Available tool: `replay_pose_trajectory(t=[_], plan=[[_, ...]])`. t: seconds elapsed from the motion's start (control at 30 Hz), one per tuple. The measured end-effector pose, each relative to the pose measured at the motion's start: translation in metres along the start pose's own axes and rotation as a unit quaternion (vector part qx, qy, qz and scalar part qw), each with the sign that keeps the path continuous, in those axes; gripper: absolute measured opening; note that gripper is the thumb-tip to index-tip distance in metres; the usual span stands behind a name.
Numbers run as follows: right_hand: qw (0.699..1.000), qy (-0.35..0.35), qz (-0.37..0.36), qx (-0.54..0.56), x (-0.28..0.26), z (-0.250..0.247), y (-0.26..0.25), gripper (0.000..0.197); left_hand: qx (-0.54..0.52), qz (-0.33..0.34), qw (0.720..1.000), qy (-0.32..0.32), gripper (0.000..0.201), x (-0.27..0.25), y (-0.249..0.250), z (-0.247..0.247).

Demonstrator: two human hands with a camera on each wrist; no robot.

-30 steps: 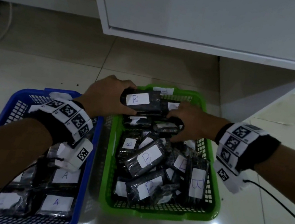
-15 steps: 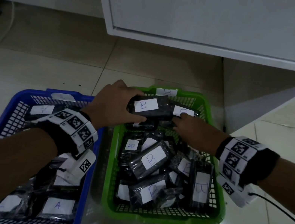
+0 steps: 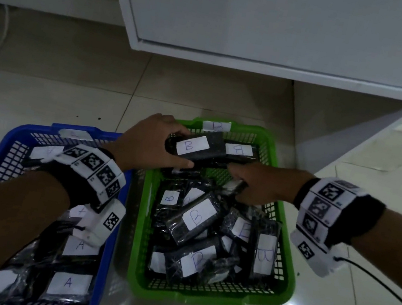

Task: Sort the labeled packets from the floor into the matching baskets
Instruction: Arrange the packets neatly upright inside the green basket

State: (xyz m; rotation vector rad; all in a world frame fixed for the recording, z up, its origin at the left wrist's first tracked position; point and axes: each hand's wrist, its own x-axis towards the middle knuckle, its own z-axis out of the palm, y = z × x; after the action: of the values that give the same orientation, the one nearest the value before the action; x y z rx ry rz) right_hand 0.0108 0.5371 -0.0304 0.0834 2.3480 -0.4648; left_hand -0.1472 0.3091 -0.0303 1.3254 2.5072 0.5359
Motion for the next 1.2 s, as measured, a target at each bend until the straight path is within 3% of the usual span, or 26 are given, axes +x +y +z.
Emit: replay_pose_trajectory(t=[0.03,0.07,0.1,0.17,0.23,0.27,0.33,0.4,0.53,0.73,0.9,0.97,1.0,1.1,1.2], plan=[[1.000,-0.021,0.005,0.005,0.002,0.000,-0.002,0.051,0.000,0.005,1.000,-0.003,0.073,-0.001,0.002,0.002],[0.999,-0.040,0.012,0.005,0.004,0.001,-0.002,0.062,-0.001,0.009,1.000,-0.009,0.072,-0.003,0.004,0.003],[0.999,-0.040,0.018,0.001,0.008,0.001,-0.003,0.058,-0.004,0.010,1.000,-0.015,0.071,-0.003,0.006,0.004],[1.000,-0.017,0.003,-0.017,0.012,0.003,-0.008,0.028,-0.018,0.009,1.000,-0.023,0.069,-0.004,0.007,0.005],[0.999,0.035,-0.004,-0.028,0.014,0.005,-0.013,0.017,-0.038,0.006,0.999,-0.020,0.067,-0.004,0.009,0.006],[0.998,0.063,-0.005,-0.022,0.015,0.007,-0.014,0.019,-0.050,0.002,0.999,-0.012,0.066,-0.004,0.010,0.006],[0.994,0.107,-0.016,-0.018,0.017,0.014,-0.009,0.050,-0.066,-0.007,0.998,0.009,0.064,-0.003,0.010,0.006],[0.994,0.108,-0.026,-0.017,0.017,0.016,-0.007,0.054,-0.078,-0.013,0.997,0.023,0.066,-0.002,0.008,0.006],[0.999,0.023,-0.023,-0.030,0.015,0.005,-0.008,0.031,-0.109,-0.029,0.993,0.037,0.065,-0.002,0.006,0.006],[0.999,-0.017,-0.012,-0.029,0.027,-0.009,-0.010,0.046,-0.115,-0.026,0.992,0.031,0.063,-0.003,0.007,0.005],[0.996,0.075,-0.042,0.011,0.016,-0.009,-0.005,0.044,-0.081,0.013,0.995,-0.063,0.057,-0.005,0.005,-0.013],[0.992,0.107,-0.048,0.035,0.008,-0.016,-0.001,0.033,-0.065,0.014,0.993,-0.099,0.055,-0.005,0.006,-0.020],[0.993,0.101,-0.044,0.034,0.003,-0.019,0.000,0.027,-0.060,0.011,0.991,-0.116,0.054,-0.004,0.006,-0.022],[0.999,0.040,-0.008,0.022,-0.003,-0.022,0.003,0.049,-0.057,-0.007,0.984,-0.167,0.053,-0.002,0.008,-0.022],[0.998,-0.031,0.036,-0.030,0.005,-0.021,-0.002,0.063,-0.067,-0.017,0.982,-0.175,0.054,-0.001,0.006,-0.022]])
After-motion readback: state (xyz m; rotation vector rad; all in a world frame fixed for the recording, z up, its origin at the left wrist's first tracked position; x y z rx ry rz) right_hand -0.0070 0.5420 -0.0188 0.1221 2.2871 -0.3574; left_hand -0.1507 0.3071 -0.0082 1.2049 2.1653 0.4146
